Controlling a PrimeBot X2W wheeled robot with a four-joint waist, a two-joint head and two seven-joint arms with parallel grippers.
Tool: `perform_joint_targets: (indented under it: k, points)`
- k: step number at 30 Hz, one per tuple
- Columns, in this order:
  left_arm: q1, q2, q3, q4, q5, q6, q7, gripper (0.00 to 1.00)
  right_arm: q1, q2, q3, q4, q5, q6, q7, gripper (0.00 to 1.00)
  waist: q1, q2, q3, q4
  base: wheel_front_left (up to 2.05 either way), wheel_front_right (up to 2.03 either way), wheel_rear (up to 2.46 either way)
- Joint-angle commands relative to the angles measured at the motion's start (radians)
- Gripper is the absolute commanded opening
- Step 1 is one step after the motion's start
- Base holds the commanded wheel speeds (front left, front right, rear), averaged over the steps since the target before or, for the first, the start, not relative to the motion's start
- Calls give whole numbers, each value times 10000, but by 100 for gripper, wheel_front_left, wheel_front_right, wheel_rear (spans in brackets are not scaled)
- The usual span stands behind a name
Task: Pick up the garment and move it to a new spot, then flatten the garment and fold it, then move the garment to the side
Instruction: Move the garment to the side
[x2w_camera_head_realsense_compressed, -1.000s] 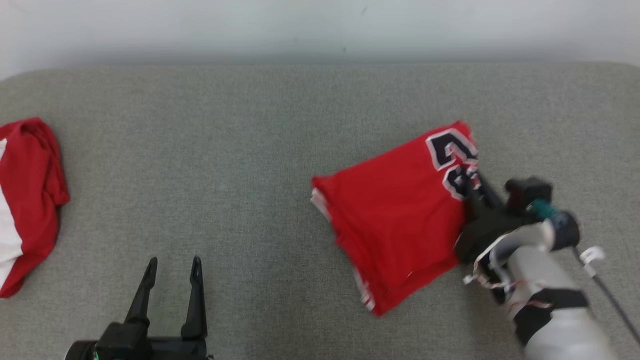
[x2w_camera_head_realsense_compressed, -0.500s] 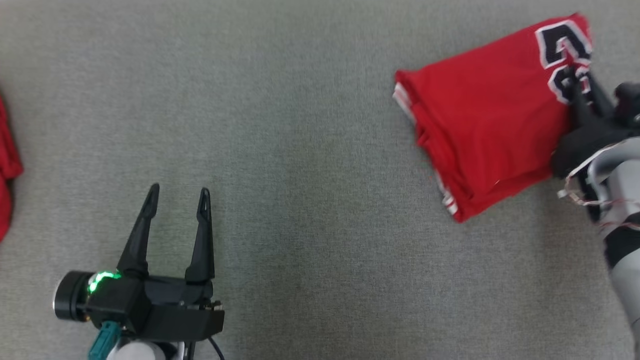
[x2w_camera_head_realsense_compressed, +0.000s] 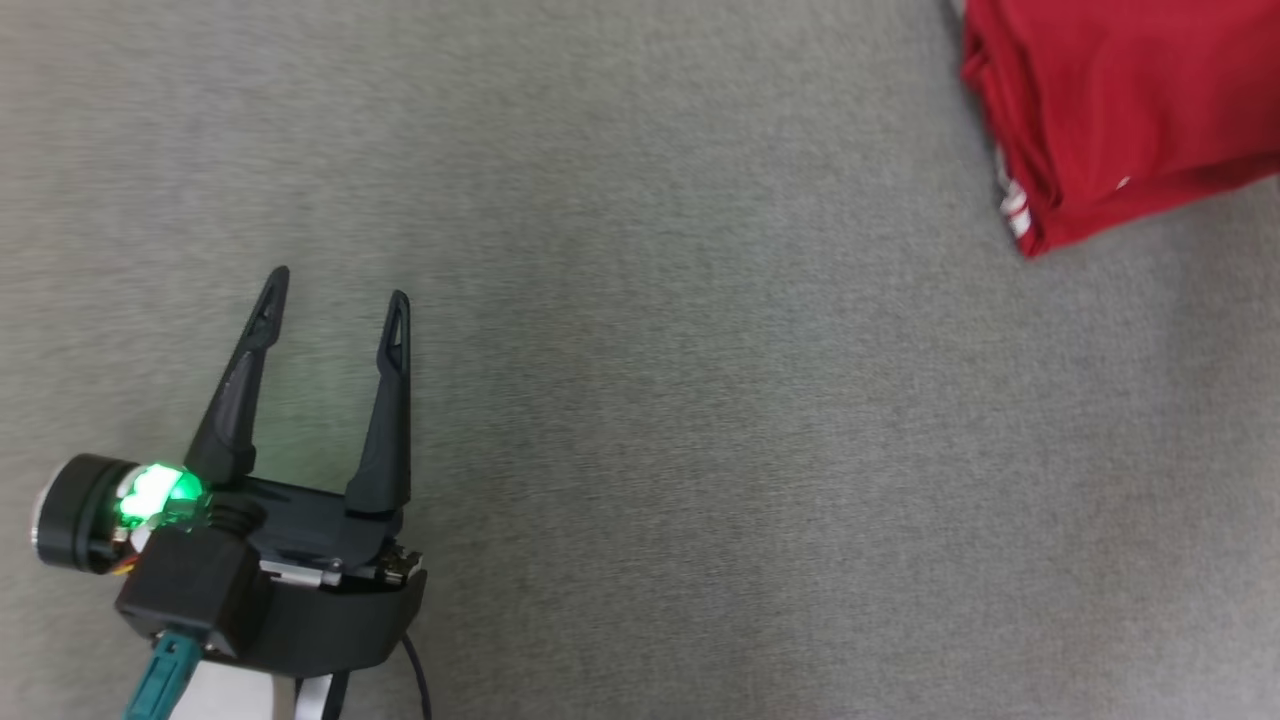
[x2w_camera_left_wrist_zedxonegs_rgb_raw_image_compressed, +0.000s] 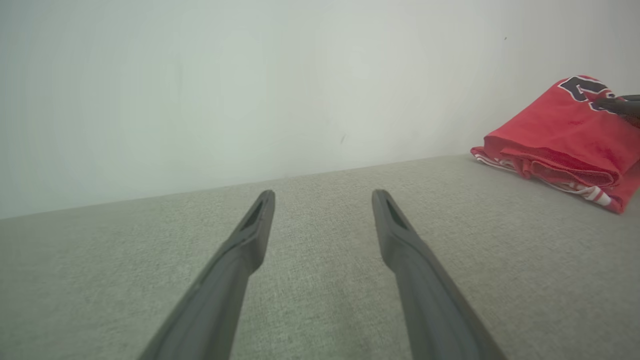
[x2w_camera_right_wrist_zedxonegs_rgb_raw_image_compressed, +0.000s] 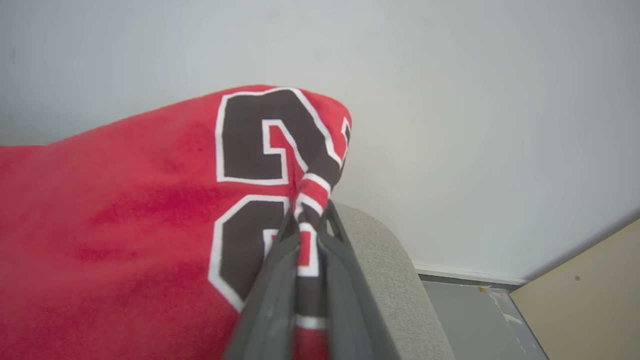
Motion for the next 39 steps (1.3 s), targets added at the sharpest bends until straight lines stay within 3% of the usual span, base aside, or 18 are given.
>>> perform_joint_targets:
  k: [1,13,25,26,27,28,29,39]
  points:
    - [-108,106,-3,-84,84,-51,-16,100,-152,-60,-29,-12,-79,-27,35,0,-1,-2,548,-540,0,0,0]
    - [-157,693,238,-784,144,-44,-16,100,-1056,-543,-428,-43,-678,-27,353,0,-1,-2,1288,-1002,0,0,0]
    - [-159,711,263,-980,200,-47,-15,100,-1207,-461,-702,-47,-1135,-27,520,0,-1,-2,1393,-1075,0,0,0]
    - [-153,703,275,-985,196,-47,-15,100,-1183,-441,-732,-64,-1188,-27,547,7,-1,-2,1400,-1074,0,0,0]
    - [-146,696,287,-983,194,-45,-15,100,-1151,-420,-759,-95,-1244,-27,559,46,-1,-2,1403,-1074,0,0,0]
    - [-128,690,298,-984,197,-44,-15,100,-1115,-401,-796,-123,-1293,-27,572,77,-1,-2,1405,-1073,0,0,0]
    - [-114,683,304,-980,197,-41,-15,100,-1075,-385,-836,-151,-1345,-27,567,100,-1,-2,1405,-1072,0,0,0]
    - [-23,494,385,-824,127,15,-14,100,-579,-60,-1295,-811,-1797,-27,554,100,-1,-2,1012,-976,0,0,0]
